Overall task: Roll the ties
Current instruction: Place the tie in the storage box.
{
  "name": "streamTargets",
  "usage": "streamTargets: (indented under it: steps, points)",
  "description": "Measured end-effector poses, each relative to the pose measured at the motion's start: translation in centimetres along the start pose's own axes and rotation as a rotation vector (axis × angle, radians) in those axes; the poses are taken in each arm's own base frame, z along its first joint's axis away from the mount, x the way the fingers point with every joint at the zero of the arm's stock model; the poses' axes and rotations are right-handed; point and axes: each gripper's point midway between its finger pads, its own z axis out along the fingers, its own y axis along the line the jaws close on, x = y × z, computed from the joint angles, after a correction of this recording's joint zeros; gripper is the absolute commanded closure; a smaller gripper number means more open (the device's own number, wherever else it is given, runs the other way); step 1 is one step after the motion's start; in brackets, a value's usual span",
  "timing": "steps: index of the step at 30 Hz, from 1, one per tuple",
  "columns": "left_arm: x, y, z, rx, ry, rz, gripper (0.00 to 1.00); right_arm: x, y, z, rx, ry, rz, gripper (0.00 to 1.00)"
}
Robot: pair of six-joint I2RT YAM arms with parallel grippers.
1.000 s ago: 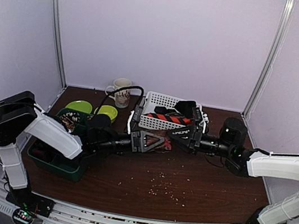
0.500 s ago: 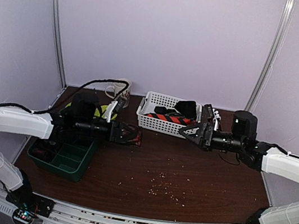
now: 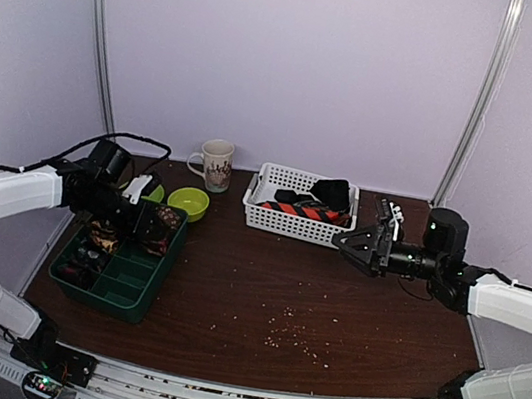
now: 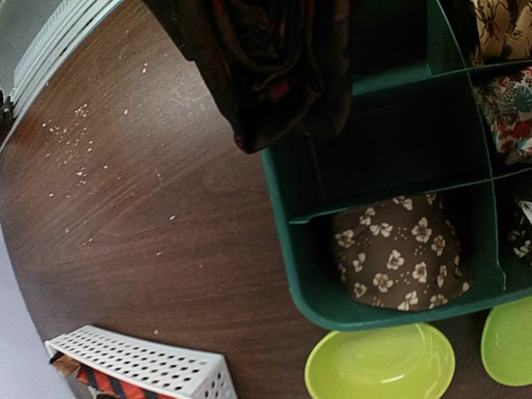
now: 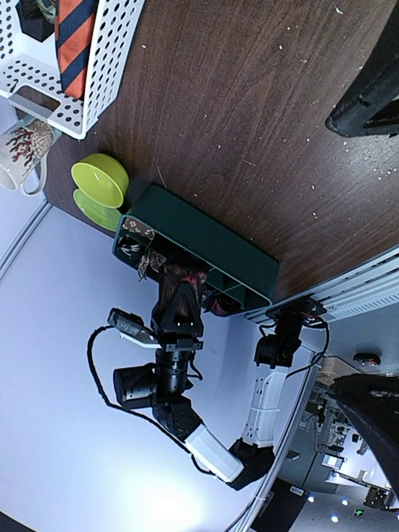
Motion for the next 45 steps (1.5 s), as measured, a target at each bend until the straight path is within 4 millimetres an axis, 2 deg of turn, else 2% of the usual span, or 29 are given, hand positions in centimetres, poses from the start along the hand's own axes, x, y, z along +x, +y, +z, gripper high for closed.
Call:
streamTargets:
  steps: [11, 19, 36, 42, 45]
  points:
    - [0.6, 3.3, 4.2, -0.1, 0.161, 0.008, 1.0, 0.2, -0.1, 0.2, -0.01, 0.013, 0.014, 0.0]
    - [-0.1, 3.6, 4.6, -0.104, 0.181, 0.02, 1.0, 0.4, -0.4, 0.4, -0.005, 0.021, 0.027, 0.0]
    - [-2.1, 4.3, 3.8, -0.138, 0.135, 0.043, 1.0, 0.4, -0.8, 0.7, -0.008, 0.024, 0.058, 0.0]
    - [-2.8, 4.5, 4.9, -0.13, 0.114, 0.048, 1.0, 0.3, -0.9, 1.0, -0.019, 0.024, 0.077, 0.0]
    - [-2.5, 4.9, 5.6, -0.132, 0.13, 0.043, 1.0, 0.2, -0.9, 1.1, -0.023, 0.023, 0.081, 0.0]
